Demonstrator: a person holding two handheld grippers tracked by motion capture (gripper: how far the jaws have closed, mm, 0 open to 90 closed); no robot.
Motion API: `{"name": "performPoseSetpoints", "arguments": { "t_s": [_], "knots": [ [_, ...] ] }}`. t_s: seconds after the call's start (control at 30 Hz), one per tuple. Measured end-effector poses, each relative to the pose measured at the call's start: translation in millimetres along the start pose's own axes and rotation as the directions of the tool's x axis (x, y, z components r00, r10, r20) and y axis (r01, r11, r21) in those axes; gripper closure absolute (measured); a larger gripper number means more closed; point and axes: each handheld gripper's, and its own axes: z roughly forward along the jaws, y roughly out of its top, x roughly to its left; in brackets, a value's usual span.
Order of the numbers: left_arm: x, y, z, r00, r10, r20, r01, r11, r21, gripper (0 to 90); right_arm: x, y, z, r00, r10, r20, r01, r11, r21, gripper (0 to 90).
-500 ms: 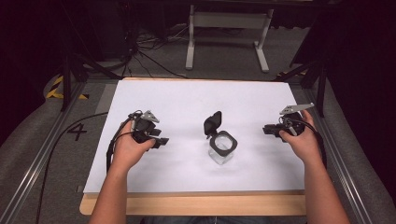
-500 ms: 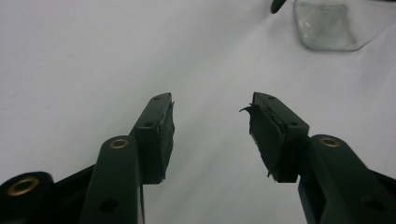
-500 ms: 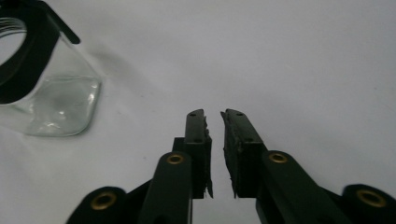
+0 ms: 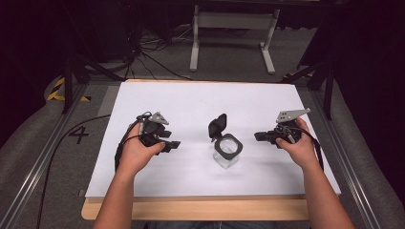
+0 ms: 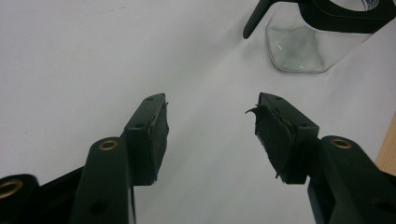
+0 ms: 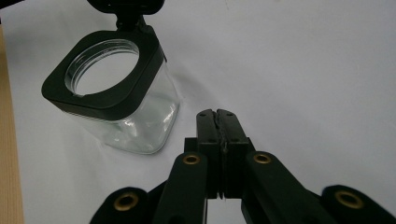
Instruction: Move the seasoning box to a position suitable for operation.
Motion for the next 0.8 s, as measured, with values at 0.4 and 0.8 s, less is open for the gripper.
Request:
{"name": "performPoseSetpoints", "arguments": {
  "t_s": [0.4, 0.8],
  "knots": [
    [-6.5, 4.5, 3.4, 1.0000, -0.006, -0.001, 0.006, 0.9998, -0.019, 36.7, 13.7, -0.7, 22.5, 0.9984, -0.029, -0.049, 0.032, 0.9975, 0.063, 90.0],
    [-9.0, 4.7, 3.7, 0.9999, -0.011, 0.004, 0.011, 0.9997, -0.021, 36.1, 23.4, 1.9, 40.6, 0.9938, -0.071, -0.085, 0.080, 0.9909, 0.108, 89.9]
  ]
}}
